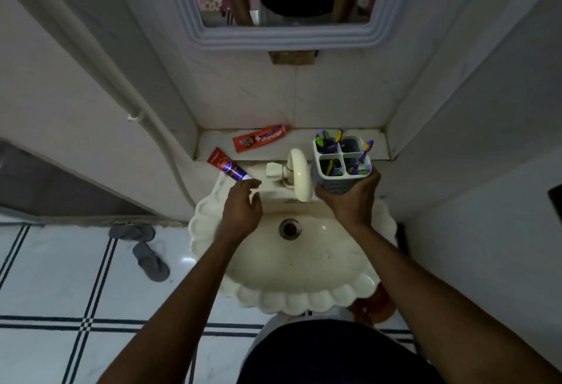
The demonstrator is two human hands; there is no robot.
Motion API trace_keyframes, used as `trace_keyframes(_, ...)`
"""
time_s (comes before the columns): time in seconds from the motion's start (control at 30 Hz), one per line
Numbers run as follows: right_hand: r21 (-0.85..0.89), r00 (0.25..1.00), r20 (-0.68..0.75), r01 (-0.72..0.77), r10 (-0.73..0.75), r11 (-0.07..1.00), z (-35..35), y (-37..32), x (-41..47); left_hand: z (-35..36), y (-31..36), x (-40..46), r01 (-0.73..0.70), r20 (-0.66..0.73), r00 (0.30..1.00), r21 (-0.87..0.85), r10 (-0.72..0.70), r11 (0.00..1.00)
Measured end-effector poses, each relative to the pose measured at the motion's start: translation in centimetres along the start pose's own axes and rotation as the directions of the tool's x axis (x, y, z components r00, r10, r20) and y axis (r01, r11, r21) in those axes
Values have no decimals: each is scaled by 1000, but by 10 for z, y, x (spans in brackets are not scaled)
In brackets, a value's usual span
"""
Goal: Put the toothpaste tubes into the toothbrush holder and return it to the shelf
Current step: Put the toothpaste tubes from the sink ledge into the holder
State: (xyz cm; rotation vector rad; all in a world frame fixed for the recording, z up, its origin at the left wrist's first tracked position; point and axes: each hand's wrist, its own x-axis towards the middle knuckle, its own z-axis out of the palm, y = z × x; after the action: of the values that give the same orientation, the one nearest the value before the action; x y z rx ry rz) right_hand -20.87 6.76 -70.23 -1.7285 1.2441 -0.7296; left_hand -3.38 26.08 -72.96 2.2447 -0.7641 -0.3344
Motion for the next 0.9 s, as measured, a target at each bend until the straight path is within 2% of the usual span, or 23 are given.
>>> trace_keyframes(0.1,-43,999,3,-52,52,998,8,12,-6,-7,-15,24,-41,69,997,277,23,960)
trace_keyframes(0.23,-85,996,16,-89,91,992,11,24,-20,-23,-26,56,-174,191,979,594,72,785)
trace_keyframes(0.37,-27,996,39,-76,77,997,5,21,-23,-33,-40,81,-366,280,931,715,236,596)
trace_keyframes(0.43,-13,997,30,-72,73,997,1,16,-25,-33,-40,87,-389,265,920,700,288,599)
trace_keyframes(0.5,3,997,25,-69,69,998,-3,12,-28,-31,-38,87,-333,189,942,596,276,731)
trace_keyframes(0.53,10,998,27,-65,64,998,-4,9,-28,-32,-32,84,-292,135,956,492,259,820)
trace_keyframes(0.6,12,997,39,-63,62,998,-8,7,-30,-38,-13,73,-150,66,988,155,141,976)
trace_keyframes(0.63,10,997,45,-62,62,998,-10,7,-29,-43,1,66,-37,78,996,-31,40,999)
trace_keyframes(0.7,10,997,52,-60,59,998,-13,7,-27,-53,31,56,206,176,971,-294,-158,933)
trace_keyframes(0.77,-2,996,69,-52,52,999,-17,6,-26,-65,59,49,395,319,908,-434,-272,809)
trace_keyframes(0.83,-21,995,87,-48,50,999,-19,6,-25,-79,78,47,507,440,847,-505,-297,698)
trace_keyframes(0.9,-24,994,92,-50,52,998,-23,7,-23,-94,95,44,517,524,832,-614,-182,596)
